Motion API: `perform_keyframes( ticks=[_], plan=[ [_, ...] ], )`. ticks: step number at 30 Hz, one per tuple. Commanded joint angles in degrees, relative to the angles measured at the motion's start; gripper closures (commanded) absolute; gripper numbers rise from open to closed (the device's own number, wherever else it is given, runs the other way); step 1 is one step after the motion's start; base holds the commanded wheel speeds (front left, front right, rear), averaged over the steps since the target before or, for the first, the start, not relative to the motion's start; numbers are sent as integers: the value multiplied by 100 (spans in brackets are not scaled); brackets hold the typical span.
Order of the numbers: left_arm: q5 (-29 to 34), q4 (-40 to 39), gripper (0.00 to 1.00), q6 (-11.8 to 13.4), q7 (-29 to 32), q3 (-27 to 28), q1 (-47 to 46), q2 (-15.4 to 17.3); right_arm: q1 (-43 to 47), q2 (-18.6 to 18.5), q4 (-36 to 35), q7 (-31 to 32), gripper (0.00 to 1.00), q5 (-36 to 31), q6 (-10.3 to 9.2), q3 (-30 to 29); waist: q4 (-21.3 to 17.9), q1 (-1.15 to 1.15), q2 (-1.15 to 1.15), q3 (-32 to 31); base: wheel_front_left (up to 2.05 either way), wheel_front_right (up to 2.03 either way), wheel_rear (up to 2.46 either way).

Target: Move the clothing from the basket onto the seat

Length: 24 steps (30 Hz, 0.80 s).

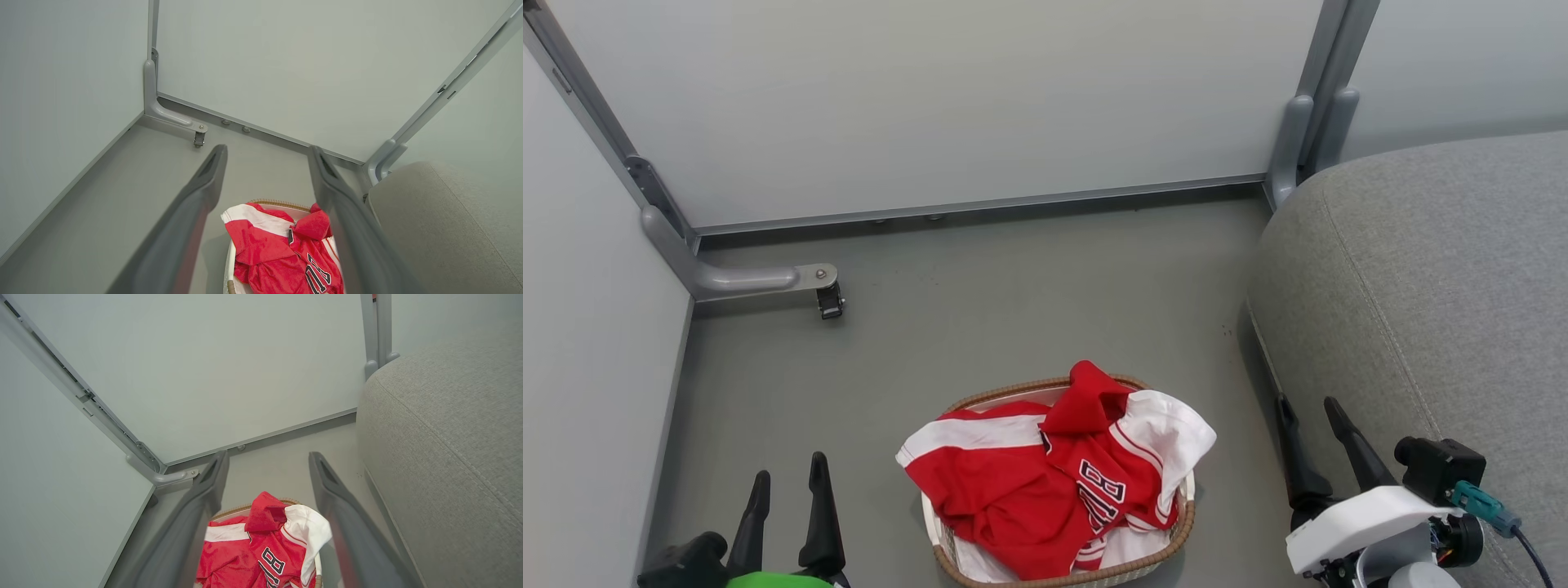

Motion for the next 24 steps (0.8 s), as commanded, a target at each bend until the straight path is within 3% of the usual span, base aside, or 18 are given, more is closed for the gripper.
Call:
perform_keyframes(
  ticks=[1,24],
  plan=[
    [108,-3,0,-1,-51,-20,61,52,50,-35,0,-60,0,-132,1,20,3,0,0,3,0,0,0],
    [980,156,0,31,-303,-129,159,58,36,-51,163,-310,0,-1259,2,289,50,0,0,26,0,0,0]
  ],
)
